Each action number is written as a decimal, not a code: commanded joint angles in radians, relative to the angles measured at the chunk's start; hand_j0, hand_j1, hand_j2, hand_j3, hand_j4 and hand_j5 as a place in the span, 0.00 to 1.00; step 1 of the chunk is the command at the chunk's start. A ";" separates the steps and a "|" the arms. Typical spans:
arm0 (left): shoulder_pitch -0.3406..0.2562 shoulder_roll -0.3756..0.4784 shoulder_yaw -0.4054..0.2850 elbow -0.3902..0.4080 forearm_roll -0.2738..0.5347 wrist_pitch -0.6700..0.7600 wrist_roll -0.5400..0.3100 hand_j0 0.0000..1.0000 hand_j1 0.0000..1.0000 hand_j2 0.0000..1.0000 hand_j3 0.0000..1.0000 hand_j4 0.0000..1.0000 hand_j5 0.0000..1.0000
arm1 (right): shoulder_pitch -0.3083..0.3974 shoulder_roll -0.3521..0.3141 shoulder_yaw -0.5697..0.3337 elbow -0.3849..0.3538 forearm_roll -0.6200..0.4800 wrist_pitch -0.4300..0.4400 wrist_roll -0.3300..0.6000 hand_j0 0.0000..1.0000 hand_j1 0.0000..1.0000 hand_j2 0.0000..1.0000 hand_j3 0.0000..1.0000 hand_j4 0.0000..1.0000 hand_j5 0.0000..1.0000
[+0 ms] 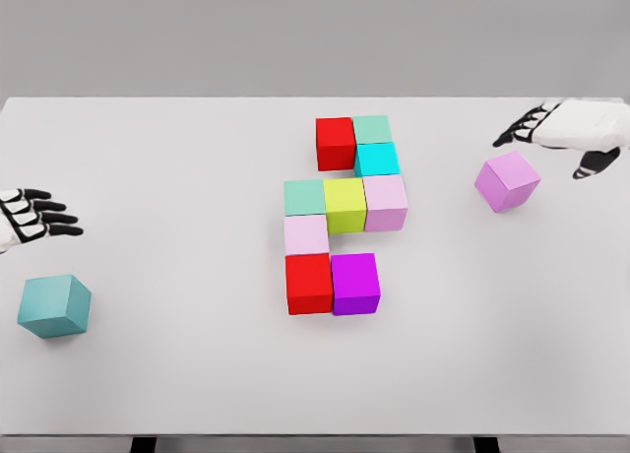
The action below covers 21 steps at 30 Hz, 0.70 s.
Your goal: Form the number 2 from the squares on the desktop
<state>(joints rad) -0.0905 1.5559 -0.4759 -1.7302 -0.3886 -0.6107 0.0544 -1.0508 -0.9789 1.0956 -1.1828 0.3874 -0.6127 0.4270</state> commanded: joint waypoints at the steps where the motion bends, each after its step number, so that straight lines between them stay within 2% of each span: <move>1: -0.001 0.018 0.000 -0.012 -0.022 0.000 -0.001 1.00 1.00 1.00 1.00 1.00 1.00 | 0.000 0.006 0.023 0.003 -0.012 0.002 0.006 0.98 0.98 0.98 0.98 0.98 0.98; 5: -0.001 0.018 0.000 -0.039 -0.045 0.000 -0.007 1.00 1.00 1.00 1.00 1.00 1.00 | 0.000 0.032 0.033 0.015 -0.008 0.002 0.010 0.98 0.98 0.98 0.98 0.98 0.98; 12: -0.001 0.023 0.008 -0.071 -0.160 0.000 -0.008 1.00 1.00 1.00 1.00 1.00 1.00 | 0.000 0.052 0.035 0.032 -0.010 0.002 0.009 0.98 0.98 0.98 0.98 0.98 0.98; 15: -0.001 0.021 0.011 -0.071 -0.196 0.000 -0.010 1.00 1.00 1.00 1.00 1.00 1.00 | 0.000 0.092 0.037 0.078 -0.007 0.002 0.012 0.98 0.98 0.98 0.98 0.98 0.98; 21: 0.003 0.010 0.000 -0.071 -0.200 0.000 -0.011 1.00 1.00 1.00 1.00 1.00 1.00 | 0.002 0.126 0.038 0.112 0.005 0.002 0.015 0.98 0.98 0.98 0.98 0.98 0.98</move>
<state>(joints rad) -0.0758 1.5681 -0.4720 -1.8005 -0.5893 -0.6108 0.0441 -1.0492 -0.8671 1.1348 -1.0877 0.3902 -0.6127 0.4414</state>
